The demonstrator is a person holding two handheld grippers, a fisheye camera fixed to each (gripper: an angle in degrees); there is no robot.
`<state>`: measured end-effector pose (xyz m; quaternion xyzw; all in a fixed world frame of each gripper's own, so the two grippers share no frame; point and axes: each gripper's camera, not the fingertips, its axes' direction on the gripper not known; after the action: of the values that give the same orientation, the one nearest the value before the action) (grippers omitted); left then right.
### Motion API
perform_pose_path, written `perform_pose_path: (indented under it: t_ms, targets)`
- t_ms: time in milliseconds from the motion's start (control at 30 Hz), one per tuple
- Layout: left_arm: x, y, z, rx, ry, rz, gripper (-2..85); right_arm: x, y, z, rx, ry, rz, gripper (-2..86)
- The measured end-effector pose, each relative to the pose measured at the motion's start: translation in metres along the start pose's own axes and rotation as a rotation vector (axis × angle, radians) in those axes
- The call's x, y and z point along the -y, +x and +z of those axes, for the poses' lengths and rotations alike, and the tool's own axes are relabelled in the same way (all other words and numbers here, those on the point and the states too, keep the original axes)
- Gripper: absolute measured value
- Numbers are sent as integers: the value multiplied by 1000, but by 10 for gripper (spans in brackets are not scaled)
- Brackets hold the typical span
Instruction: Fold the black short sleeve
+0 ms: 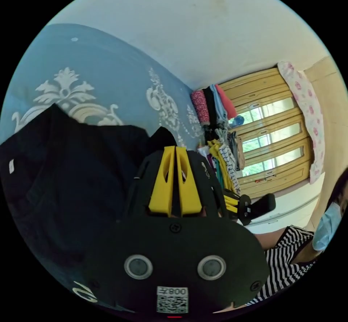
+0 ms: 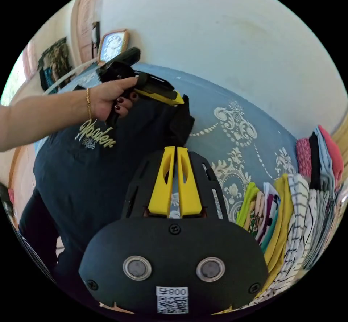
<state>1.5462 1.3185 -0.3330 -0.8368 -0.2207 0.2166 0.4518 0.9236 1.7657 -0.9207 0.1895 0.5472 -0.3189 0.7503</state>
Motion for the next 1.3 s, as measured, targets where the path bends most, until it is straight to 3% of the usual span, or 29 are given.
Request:
perform_pose_path:
  t_ms: [167,267,500,633,700,933,1133,1300]
  targets:
    - [30,27,38,-22,-89,113,42,-52,104,5,49,-52,343,5]
    - [24,24,38,-27,-39,99,53,-82,132,21,47,-115,481,4]
    - [-48,2,-14,-4,54,59,50,-62,122,36,136,-55,344,10]
    - [-74,-19,-32,12,66,-20,58,-4,142,77,48,-97,283,44]
    - [-71,-21,-32,23,66,-15,65,8,157,101,57,-194,295,64]
    - [-13,-2,12,169,-97,145,71,-31,177,140,36,-261,369,57]
    - [-2,-1,44,322,-202,141,61,-38,180,145,56,-259,364,11]
    - [-14,12,40,400,-188,211,44,-73,187,143,111,-212,428,8]
